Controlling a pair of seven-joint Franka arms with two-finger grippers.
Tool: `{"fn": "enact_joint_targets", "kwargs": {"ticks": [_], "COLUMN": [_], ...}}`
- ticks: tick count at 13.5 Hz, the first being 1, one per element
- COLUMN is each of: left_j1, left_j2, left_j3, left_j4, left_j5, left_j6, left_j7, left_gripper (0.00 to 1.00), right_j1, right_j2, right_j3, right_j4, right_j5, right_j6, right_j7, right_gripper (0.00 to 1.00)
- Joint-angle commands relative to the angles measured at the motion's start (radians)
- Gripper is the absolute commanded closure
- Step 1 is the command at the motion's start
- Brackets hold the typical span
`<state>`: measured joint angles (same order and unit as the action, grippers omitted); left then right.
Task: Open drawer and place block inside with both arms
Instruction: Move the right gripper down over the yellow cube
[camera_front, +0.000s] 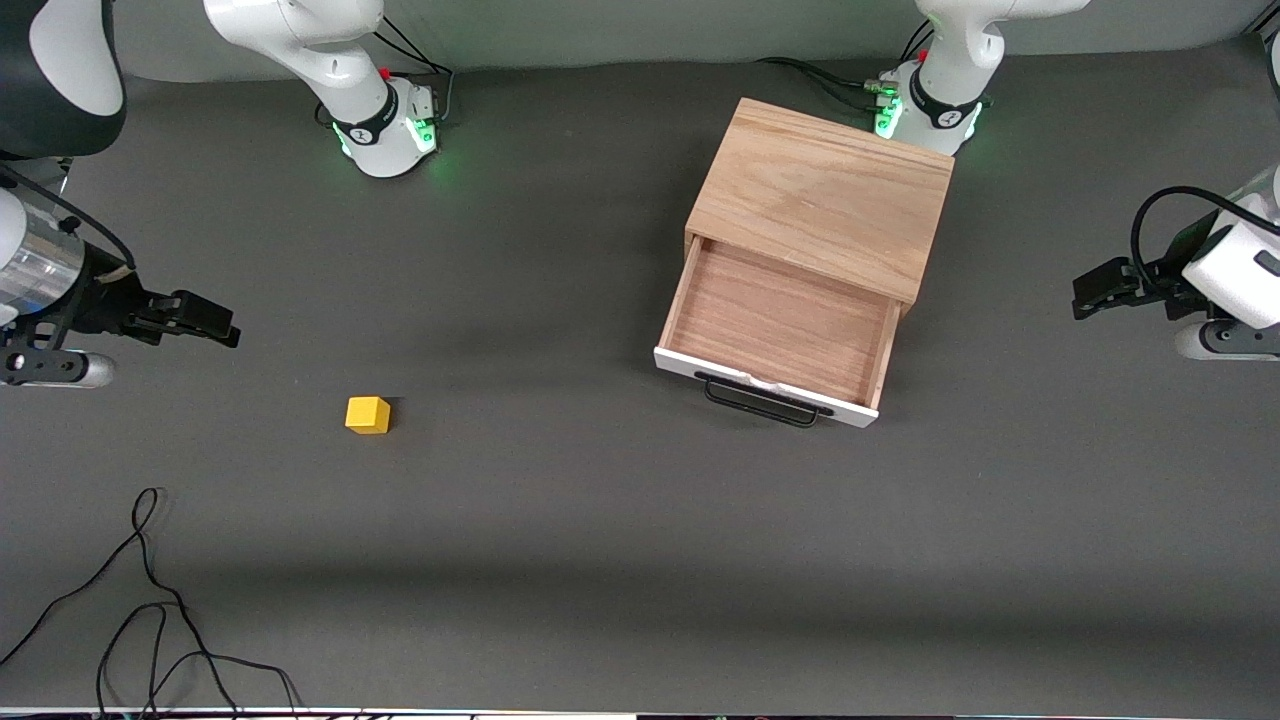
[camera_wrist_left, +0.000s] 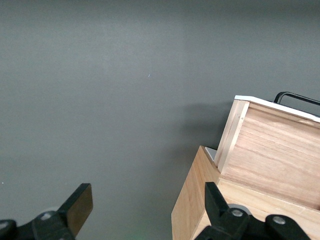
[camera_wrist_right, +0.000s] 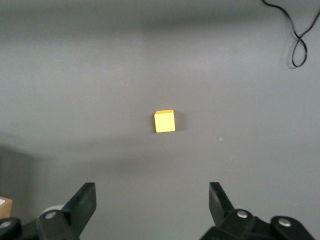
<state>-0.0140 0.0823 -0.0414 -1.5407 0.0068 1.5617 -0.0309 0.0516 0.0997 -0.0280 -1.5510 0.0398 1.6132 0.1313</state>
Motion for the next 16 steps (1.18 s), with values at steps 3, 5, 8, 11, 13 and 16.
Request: {"fn": "enact_joint_targets", "kwargs": {"ticks": [3,5,8,11,13,16], "left_j1": [0.002,0.003,0.003,0.002,0.002,0.002], "left_j2": [-0.009,-0.007,-0.004,-0.004,-0.004,-0.003], "left_j3": [-0.002,-0.002,-0.002,-0.002,-0.002,-0.002], "left_j4": [-0.012,-0.010,-0.010,-0.010,-0.010,-0.010], "left_j5": [0.009,0.009,0.009,0.010,0.010,0.010], "left_j6": [0.014,0.014,0.014,0.015,0.015,0.015], "left_j7": [0.019,0.019,0.019,0.019,0.019,0.017], "left_gripper": [0.00,0.00,0.00,0.00,0.00,0.00], "right_j1": [-0.015,-0.015,-0.015,-0.007,-0.018,0.011], "right_j2": [0.015,0.032,0.086,0.170,0.248,0.346], "right_j3": [-0.013,-0.013,-0.013,-0.007,-0.012,-0.007], "right_j4": [0.025,0.011,0.018,0.019,0.038,0.032], "right_j5": [0.011,0.009,0.014,0.014,0.063,0.054], "right_j6": [-0.004,-0.009,0.005,0.126,0.180,0.275], "right_j7": [0.021,0.005,0.002,-0.013,-0.119,-0.119], "right_gripper": [0.00,0.00,0.00,0.00,0.00,0.00]}}
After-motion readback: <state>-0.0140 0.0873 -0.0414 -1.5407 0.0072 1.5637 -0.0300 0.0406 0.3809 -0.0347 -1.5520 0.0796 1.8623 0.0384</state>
